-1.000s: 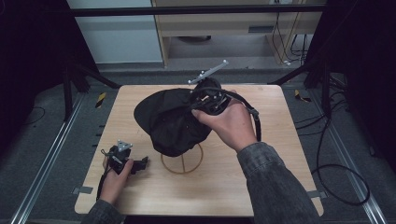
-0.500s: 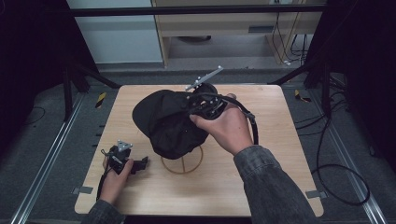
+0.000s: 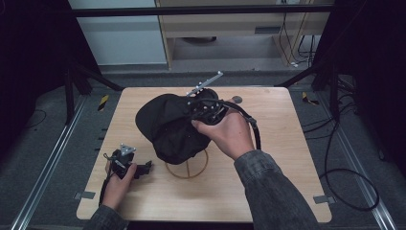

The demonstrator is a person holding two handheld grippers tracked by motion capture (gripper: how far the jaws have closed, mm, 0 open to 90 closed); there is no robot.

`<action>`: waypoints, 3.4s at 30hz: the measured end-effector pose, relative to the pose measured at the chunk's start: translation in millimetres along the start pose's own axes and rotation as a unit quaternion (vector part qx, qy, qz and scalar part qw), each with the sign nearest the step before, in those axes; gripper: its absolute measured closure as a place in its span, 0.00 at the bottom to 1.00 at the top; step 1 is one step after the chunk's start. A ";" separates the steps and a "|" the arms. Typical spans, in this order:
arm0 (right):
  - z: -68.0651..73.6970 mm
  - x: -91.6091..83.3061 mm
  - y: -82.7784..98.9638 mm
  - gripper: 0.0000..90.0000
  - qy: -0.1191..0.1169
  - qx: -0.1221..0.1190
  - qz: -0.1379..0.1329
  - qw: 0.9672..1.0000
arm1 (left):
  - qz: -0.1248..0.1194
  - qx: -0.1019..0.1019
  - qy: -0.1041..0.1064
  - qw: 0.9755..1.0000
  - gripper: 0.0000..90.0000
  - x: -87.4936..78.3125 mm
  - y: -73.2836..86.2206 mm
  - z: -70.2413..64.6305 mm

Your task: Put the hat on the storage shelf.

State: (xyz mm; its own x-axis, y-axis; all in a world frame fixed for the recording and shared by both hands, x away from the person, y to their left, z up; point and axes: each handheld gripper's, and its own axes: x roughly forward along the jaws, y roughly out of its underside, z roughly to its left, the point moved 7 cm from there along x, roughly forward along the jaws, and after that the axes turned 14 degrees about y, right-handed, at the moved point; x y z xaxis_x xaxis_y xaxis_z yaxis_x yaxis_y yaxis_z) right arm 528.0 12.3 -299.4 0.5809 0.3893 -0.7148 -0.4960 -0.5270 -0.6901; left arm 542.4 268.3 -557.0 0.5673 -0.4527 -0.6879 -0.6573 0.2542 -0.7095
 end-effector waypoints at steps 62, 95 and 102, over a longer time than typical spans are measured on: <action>-0.9 0.2 -4.9 0.57 0.006 -0.007 -0.022 1.000 | -0.001 0.000 0.000 1.000 0.00 0.2 -0.2 0.0; -18.6 -28.3 7.6 0.38 0.019 0.004 -0.034 0.999 | 0.000 0.001 0.001 1.000 0.00 0.1 0.0 0.1; -23.9 -34.7 11.1 0.34 0.026 0.008 -0.037 0.999 | 0.000 0.001 0.001 1.000 0.00 0.1 0.0 0.1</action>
State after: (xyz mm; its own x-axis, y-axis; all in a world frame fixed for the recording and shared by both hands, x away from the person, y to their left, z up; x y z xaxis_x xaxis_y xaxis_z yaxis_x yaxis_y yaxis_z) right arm 517.8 -25.1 -279.6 0.6491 0.3860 -0.6555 -0.4606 -0.4865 -0.7424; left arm 542.5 268.3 -557.1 0.5670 -0.4537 -0.6875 -0.6558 0.2563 -0.7101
